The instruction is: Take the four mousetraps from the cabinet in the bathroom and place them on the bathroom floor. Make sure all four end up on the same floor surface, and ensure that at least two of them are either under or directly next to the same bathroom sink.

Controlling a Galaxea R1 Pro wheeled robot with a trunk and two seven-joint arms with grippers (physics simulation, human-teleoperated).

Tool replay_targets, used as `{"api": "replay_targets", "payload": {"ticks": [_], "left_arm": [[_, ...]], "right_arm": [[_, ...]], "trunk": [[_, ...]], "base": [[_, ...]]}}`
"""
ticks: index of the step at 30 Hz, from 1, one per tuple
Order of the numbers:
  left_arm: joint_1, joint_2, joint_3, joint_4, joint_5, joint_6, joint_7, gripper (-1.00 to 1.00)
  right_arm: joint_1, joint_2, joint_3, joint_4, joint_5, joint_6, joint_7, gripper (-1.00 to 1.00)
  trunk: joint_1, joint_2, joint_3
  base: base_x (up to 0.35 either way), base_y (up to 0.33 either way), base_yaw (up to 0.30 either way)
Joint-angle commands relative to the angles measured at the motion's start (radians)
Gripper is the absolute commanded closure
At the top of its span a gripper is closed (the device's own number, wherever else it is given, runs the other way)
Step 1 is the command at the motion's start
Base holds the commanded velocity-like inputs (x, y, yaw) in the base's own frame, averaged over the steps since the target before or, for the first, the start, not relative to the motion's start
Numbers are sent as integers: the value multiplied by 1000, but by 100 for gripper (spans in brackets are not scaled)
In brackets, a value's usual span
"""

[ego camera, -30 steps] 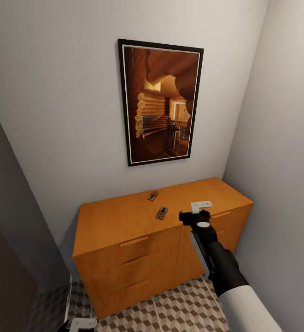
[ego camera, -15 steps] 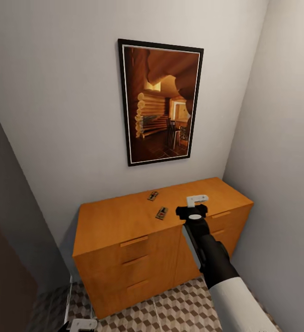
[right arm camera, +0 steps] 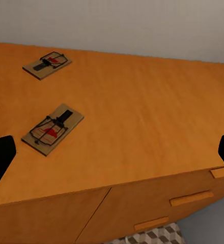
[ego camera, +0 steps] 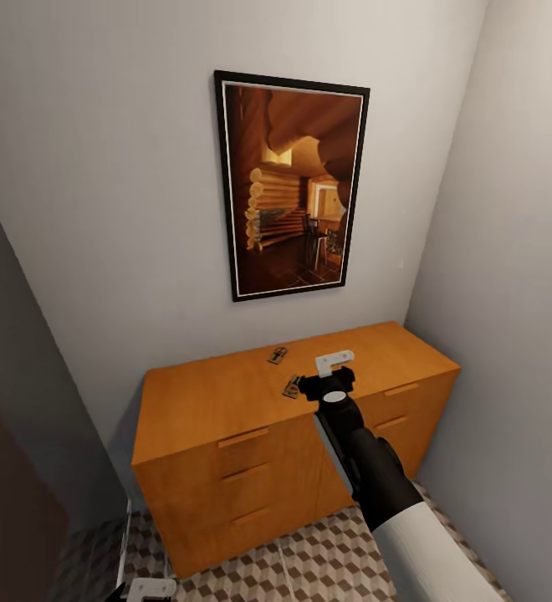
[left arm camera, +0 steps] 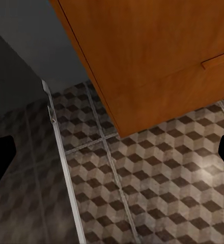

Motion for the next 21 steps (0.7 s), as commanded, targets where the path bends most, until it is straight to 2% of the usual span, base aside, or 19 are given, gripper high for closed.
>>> {"api": "replay_targets", "payload": {"ticks": [1, 4, 10, 11, 13, 21], "left_arm": [[-2, 0, -9, 4, 7, -6, 2, -100], [-2, 0, -9, 4, 7, -6, 2, -100], [-2, 0, -9, 4, 7, -6, 2, -100], [-2, 0, -9, 4, 7, -6, 2, -100], [-2, 0, -9, 4, 7, -6, 2, -100], [-2, 0, -9, 4, 7, -6, 2, -100]], "right_arm": [[-1, 0, 2, -1, 10, 8, 10, -100], [-1, 0, 2, -4, 11, 8, 36, -100], [-1, 0, -7, -37, 4, 6, 147, -100], [-1, 0, -19, -50, 0, 7, 190, -100], [-1, 0, -39, -64, -5, 7, 224, -100], [-1, 0, -63, -76, -50, 2, 249, -100]], "trunk": [[1, -2, -2], [1, -2, -2], [1, -2, -2], [1, -2, -2], [1, -2, -2], [1, -2, -2]], "base": [[0, 0, 0], [0, 0, 0], [0, 0, 0], [0, 0, 0], [0, 0, 0], [0, 0, 0]]}}
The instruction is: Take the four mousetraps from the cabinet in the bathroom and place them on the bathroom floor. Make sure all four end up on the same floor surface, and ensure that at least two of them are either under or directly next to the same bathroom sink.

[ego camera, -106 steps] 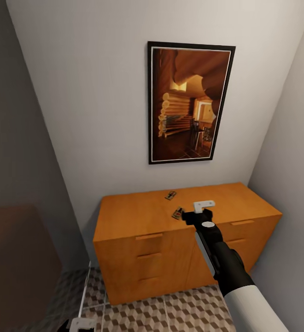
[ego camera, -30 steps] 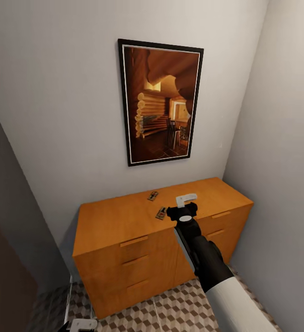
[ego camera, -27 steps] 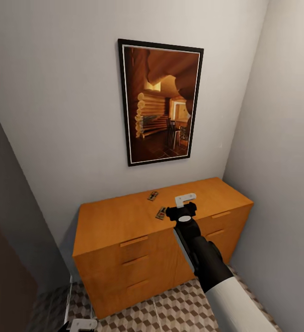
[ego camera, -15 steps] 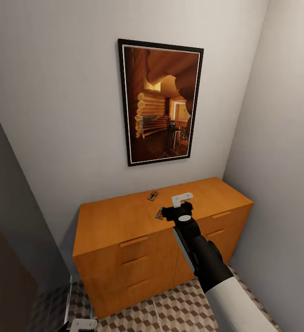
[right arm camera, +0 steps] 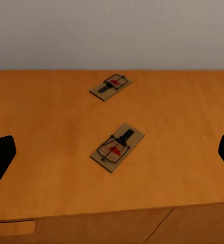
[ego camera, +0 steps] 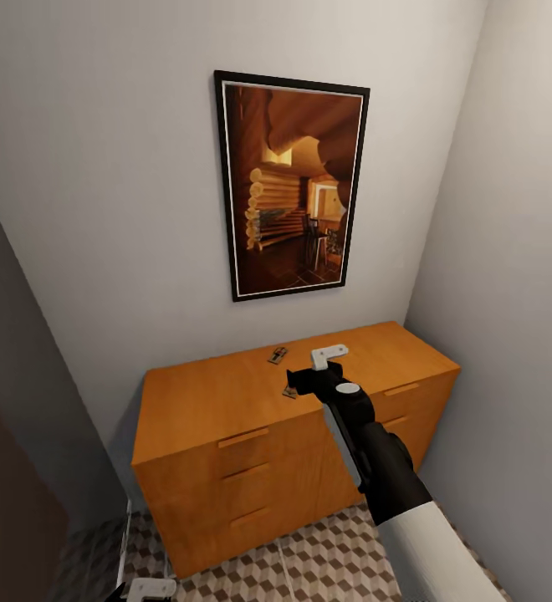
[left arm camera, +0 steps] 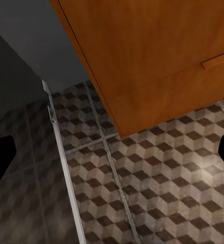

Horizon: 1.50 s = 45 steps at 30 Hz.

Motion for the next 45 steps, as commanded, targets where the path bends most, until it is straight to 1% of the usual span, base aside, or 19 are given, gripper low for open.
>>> {"api": "replay_targets", "payload": {"ticks": [1, 4, 5, 8, 10, 25, 28, 30, 33, 45], "left_arm": [[-2, 0, -9, 4, 7, -6, 2, -100], [-2, 0, -8, 4, 7, -6, 2, -100], [-2, 0, -8, 4, 7, -6, 2, -100], [-2, 0, -9, 4, 7, -5, 2, -100], [-2, 0, -9, 4, 7, -1, 2, -100], [-2, -5, -8, 4, 7, 4, 2, -100], [-2, -5, -8, 4, 7, 4, 2, -100], [-2, -5, -8, 4, 7, 4, 2, -100], [-2, -5, -8, 4, 7, 4, 2, -100], [-2, -5, -9, 4, 7, 3, 2, -100]], "right_arm": [[-1, 0, -4, -1, 0, 5, -1, -100], [-1, 0, -47, -2, -35, 2, 2, -100], [-1, 0, -67, -2, -50, 1, 3, -100], [-1, 0, -97, -3, -74, 0, 3, -100], [-1, 0, -102, -3, -77, 0, 2, -100], [-1, 0, -101, 7, -70, 3, -6, -100], [-1, 0, -101, 9, -49, 4, -6, -100], [-1, 0, -101, 9, -19, 6, -5, -100], [-1, 0, -100, 11, 1, 7, -5, -100], [-1, 0, -100, 15, 10, 7, -4, -100]], "trunk": [[1, -2, -2], [1, -2, -2], [1, -2, -2], [1, -2, -2], [1, -2, -2], [1, -2, -2], [1, -2, -2], [1, -2, -2], [1, -2, -2], [1, -2, -2]], "base": [[0, 0, 0], [0, 0, 0], [0, 0, 0], [0, 0, 0], [0, 0, 0], [0, 0, 0], [0, 0, 0], [0, 0, 0], [0, 0, 0], [0, 0, 0]]}}
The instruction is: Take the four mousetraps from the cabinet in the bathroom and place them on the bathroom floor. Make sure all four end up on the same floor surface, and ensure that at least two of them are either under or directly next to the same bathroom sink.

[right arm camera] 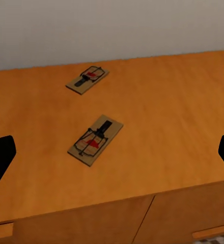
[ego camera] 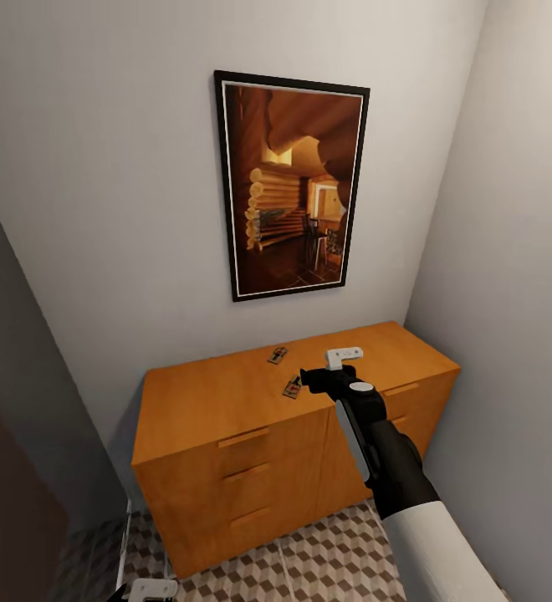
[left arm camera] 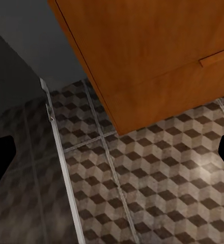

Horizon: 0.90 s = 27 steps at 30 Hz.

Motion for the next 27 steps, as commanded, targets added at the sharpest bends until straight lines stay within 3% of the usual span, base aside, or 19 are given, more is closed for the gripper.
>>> {"api": "replay_targets", "payload": {"ticks": [1, 27], "left_arm": [[-2, 0, -8, 4, 7, -6, 2, -100], [-2, -6, -9, 5, 7, 2, 2, -100]], "right_arm": [[-1, 0, 1, 0, 7, 6, -1, -100], [-1, 0, 1, 3, 8, 7, -3, -100]], "trunk": [[1, -2, -2], [1, -2, -2]], "base": [[0, 0, 0], [88, 60, 0]]}}
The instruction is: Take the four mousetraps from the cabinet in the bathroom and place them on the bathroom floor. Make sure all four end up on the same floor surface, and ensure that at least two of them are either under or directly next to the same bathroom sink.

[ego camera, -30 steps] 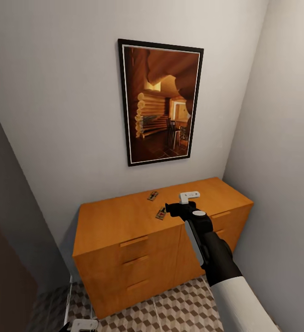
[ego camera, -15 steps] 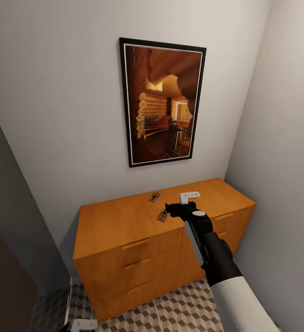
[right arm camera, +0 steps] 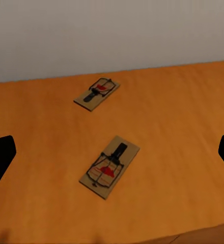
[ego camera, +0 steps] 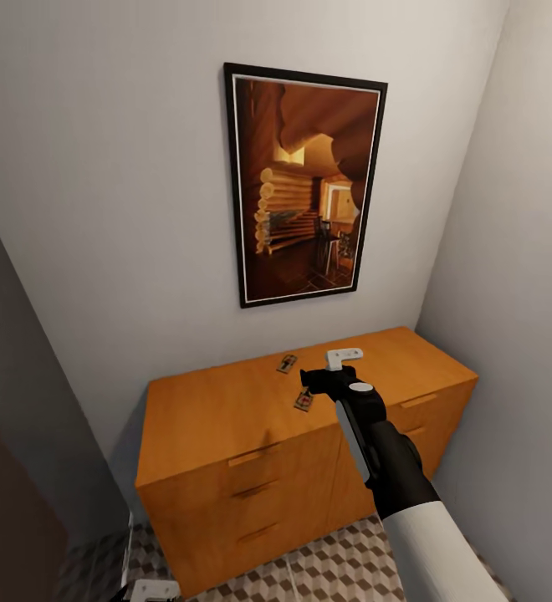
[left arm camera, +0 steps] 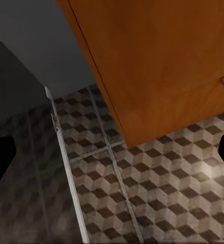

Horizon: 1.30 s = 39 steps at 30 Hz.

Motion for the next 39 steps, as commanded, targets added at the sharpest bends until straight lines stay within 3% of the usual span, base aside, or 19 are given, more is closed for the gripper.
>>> {"api": "replay_targets", "payload": {"ticks": [1, 3, 4, 7, 9, 12, 15, 27, 39], "left_arm": [[-2, -5, -9, 5, 7, 12, -1, -100], [2, -12, -8, 6, 8, 108, -26, -100], [21, -12, -8, 6, 7, 231, -66, -100], [66, -6, -7, 6, 7, 349, -109, -100], [114, 1, -7, 6, 7, 380, -122, -100], [179, 5, -7, 6, 7, 395, -128, -100], [206, 10, -7, 6, 7, 399, -130, -100], [219, 5, -7, 4, 7, 390, -131, -100], [219, 5, -7, 3, 7, 384, -131, -100]], "right_arm": [[-1, 0, 1, -1, 7, 6, -1, -100], [-1, 0, 1, -1, 7, 6, -1, -100], [-1, 0, 1, 0, 7, 7, -2, -100], [-1, 0, 0, 0, 7, 8, -3, -100], [-1, 0, 0, -1, 7, 8, -3, -100], [-1, 0, 0, -1, 7, 9, -3, -100], [-1, 0, 0, -1, 7, 9, -3, -100], [-1, 0, 0, -2, 9, 10, -3, -100], [-1, 0, 1, -2, 10, 9, -3, -100]], "trunk": [[1, -2, -2], [1, -2, -2], [1, -2, -2], [1, -2, -2], [1, -2, -2], [1, -2, -2], [1, -2, -2], [1, -2, -2], [1, -2, -2]], "base": [[17, 12, 0], [9, 6, 0], [4, 3, 0], [2, 1, 0], [0, 0, 0], [0, 0, 0], [0, 0, 0], [19, 0, 0], [168, 0, 0]]}}
